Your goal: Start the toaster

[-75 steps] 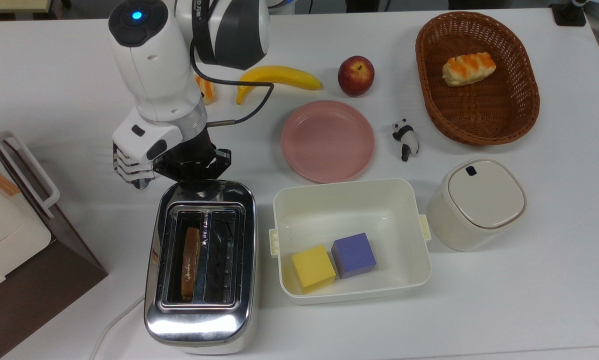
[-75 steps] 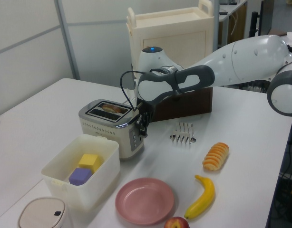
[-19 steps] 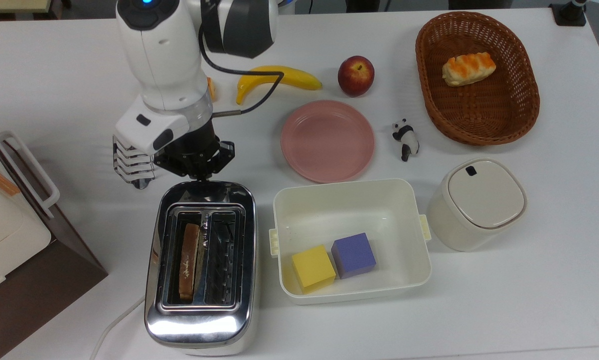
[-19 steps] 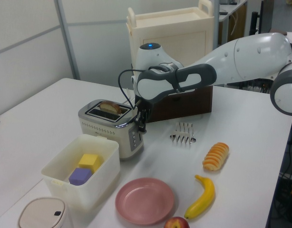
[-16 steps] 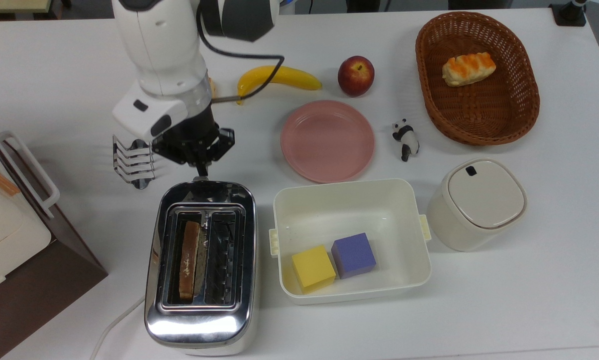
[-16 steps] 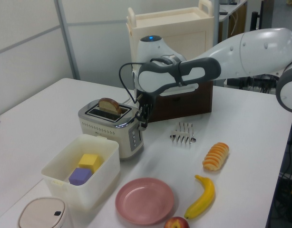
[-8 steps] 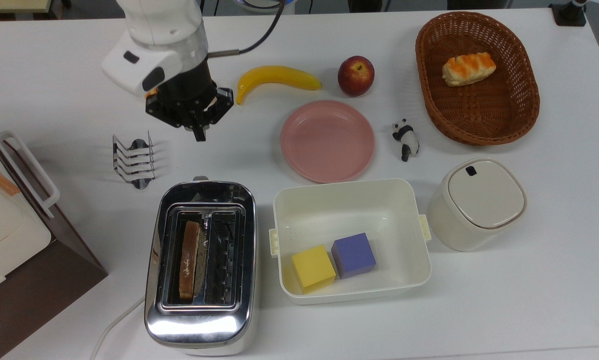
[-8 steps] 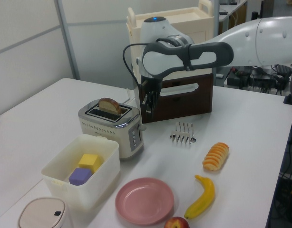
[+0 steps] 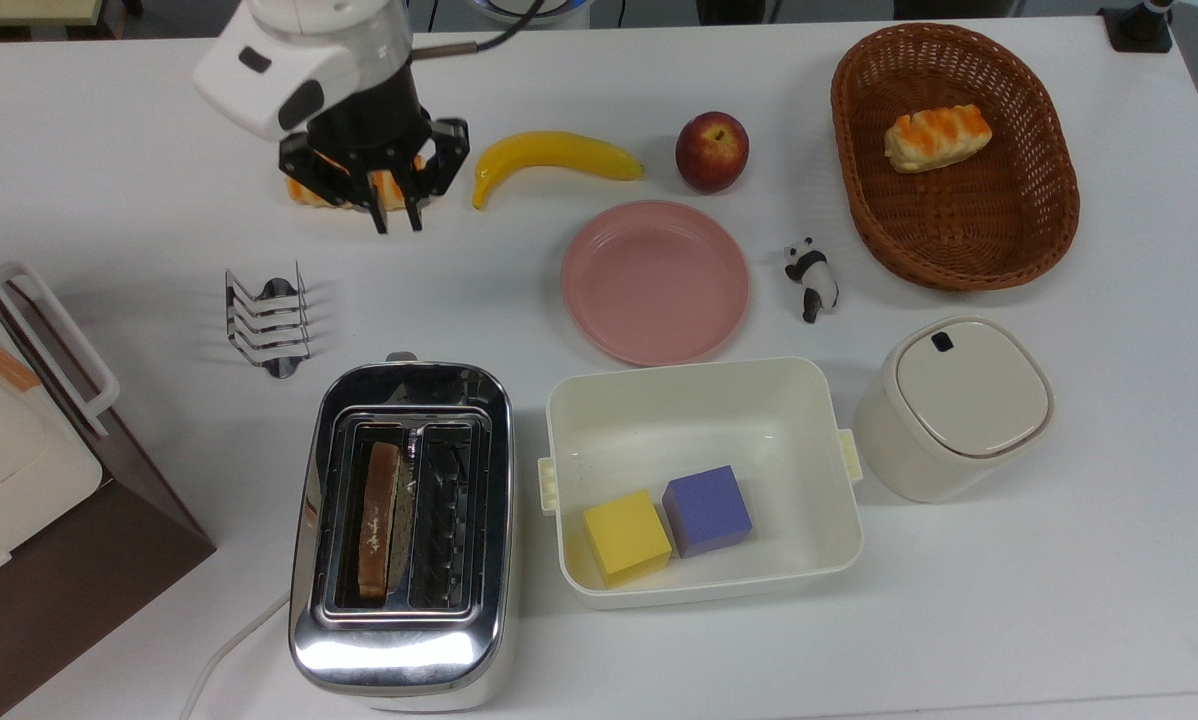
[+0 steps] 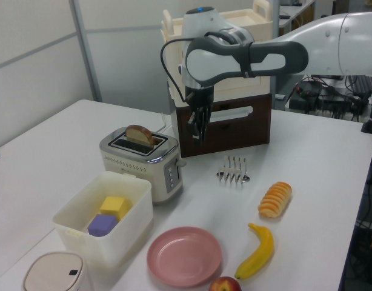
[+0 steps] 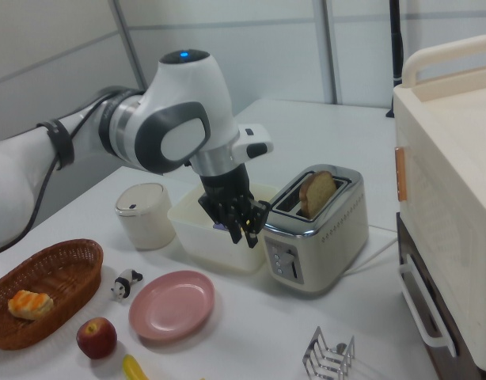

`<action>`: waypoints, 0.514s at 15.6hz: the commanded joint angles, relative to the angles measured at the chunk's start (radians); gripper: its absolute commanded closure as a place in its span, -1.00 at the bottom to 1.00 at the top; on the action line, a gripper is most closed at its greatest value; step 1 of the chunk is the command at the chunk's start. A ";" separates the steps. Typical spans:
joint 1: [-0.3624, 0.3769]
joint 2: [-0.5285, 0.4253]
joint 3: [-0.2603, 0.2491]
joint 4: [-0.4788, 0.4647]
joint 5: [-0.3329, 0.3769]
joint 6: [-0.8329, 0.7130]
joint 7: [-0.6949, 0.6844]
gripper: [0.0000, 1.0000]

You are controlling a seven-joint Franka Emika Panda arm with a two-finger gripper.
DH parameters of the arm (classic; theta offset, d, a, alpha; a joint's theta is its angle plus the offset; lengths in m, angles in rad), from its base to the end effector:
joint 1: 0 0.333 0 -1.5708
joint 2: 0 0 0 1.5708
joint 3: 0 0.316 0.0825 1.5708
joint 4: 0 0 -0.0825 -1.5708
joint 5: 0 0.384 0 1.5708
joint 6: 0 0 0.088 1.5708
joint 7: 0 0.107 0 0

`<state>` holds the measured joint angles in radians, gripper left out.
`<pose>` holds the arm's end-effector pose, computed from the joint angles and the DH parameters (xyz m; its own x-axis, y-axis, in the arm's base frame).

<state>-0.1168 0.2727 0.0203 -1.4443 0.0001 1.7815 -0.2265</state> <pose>0.6480 -0.0643 0.5397 0.9896 0.1287 0.0641 0.1284 -0.9917 0.0091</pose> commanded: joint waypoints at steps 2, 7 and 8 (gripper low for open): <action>0.012 -0.021 -0.019 0.024 -0.051 -0.065 0.007 -1.00; 0.009 -0.038 -0.022 0.024 -0.054 -0.100 0.009 -1.00; 0.008 -0.040 -0.022 0.024 -0.054 -0.121 0.001 -1.00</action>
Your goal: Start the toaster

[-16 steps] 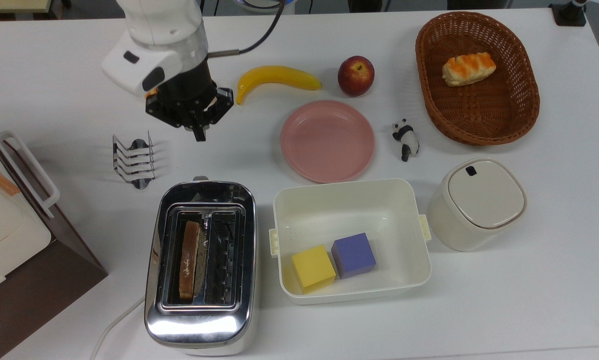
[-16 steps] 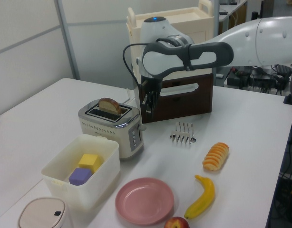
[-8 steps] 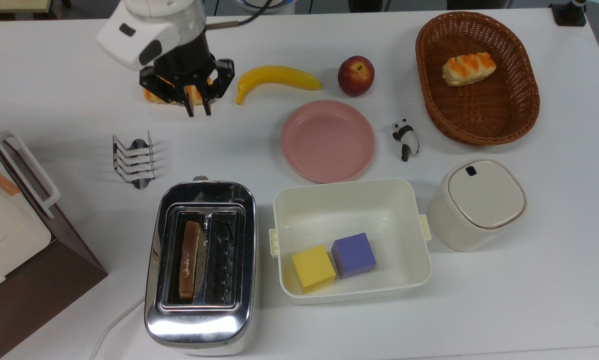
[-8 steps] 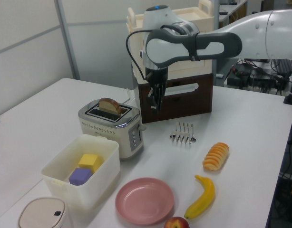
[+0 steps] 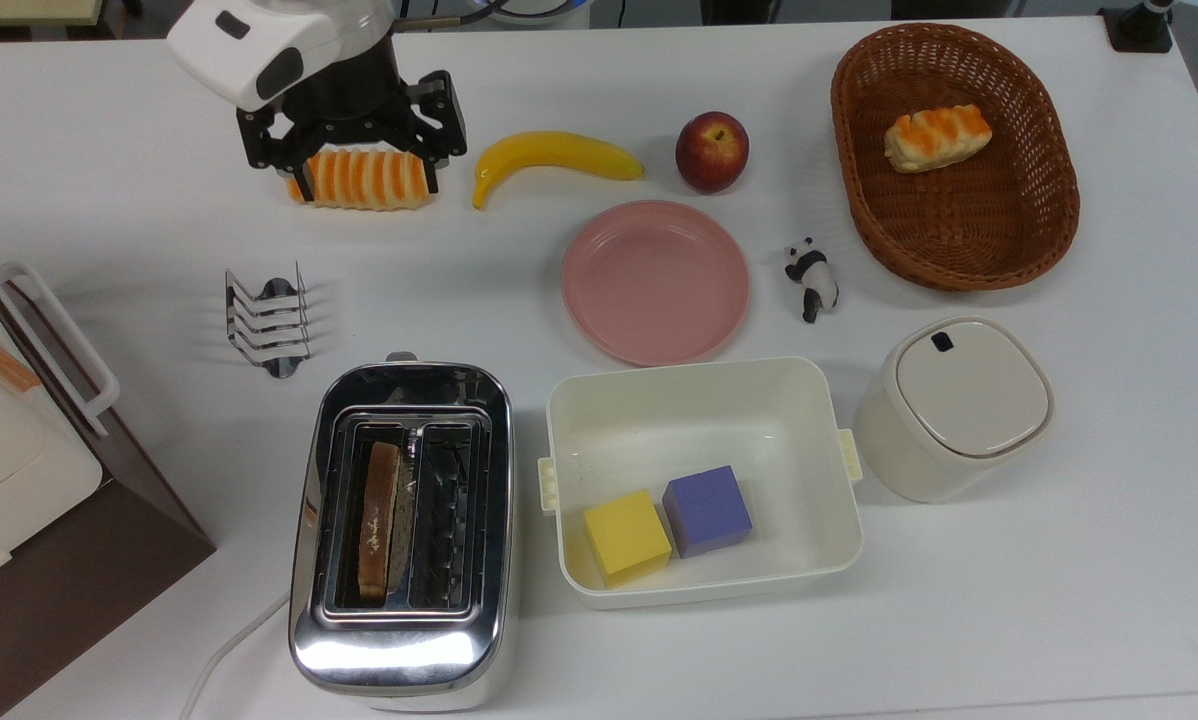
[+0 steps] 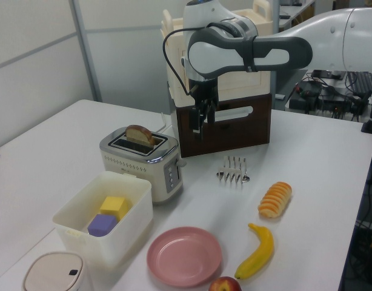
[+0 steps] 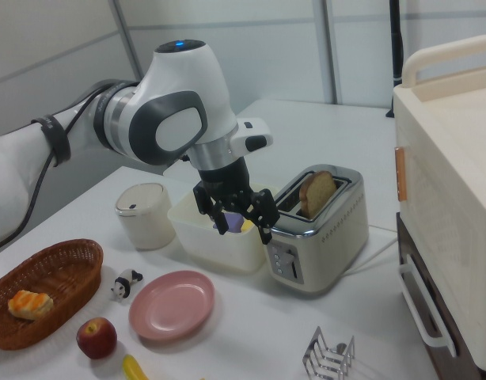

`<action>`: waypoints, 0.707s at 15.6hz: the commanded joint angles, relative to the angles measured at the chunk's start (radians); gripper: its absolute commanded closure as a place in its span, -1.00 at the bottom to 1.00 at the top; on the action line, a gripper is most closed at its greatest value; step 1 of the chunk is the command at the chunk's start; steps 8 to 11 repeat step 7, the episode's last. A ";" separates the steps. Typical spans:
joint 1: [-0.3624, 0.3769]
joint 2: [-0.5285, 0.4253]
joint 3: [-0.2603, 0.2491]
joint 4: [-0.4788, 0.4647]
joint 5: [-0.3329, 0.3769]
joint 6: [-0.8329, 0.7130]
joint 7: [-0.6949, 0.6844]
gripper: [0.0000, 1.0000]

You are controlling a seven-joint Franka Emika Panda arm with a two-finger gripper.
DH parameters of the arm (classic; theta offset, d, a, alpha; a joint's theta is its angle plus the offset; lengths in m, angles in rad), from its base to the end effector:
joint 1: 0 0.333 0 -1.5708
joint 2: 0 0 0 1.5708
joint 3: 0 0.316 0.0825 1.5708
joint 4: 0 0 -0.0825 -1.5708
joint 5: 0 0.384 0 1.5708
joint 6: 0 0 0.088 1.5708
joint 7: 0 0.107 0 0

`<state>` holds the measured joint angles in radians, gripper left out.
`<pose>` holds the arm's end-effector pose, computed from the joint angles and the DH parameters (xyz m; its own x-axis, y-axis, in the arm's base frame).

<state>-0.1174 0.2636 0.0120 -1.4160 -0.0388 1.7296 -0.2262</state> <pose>0.6419 -0.0724 0.5545 0.9912 0.1260 0.0407 0.1241 -0.9912 0.0457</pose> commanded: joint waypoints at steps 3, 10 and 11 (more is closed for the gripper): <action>-0.001 -0.033 -0.014 -0.004 -0.016 -0.079 0.005 -1.00; -0.001 -0.040 -0.032 -0.004 -0.018 -0.078 0.013 -1.00; -0.001 -0.040 -0.032 -0.004 -0.018 -0.078 0.013 -1.00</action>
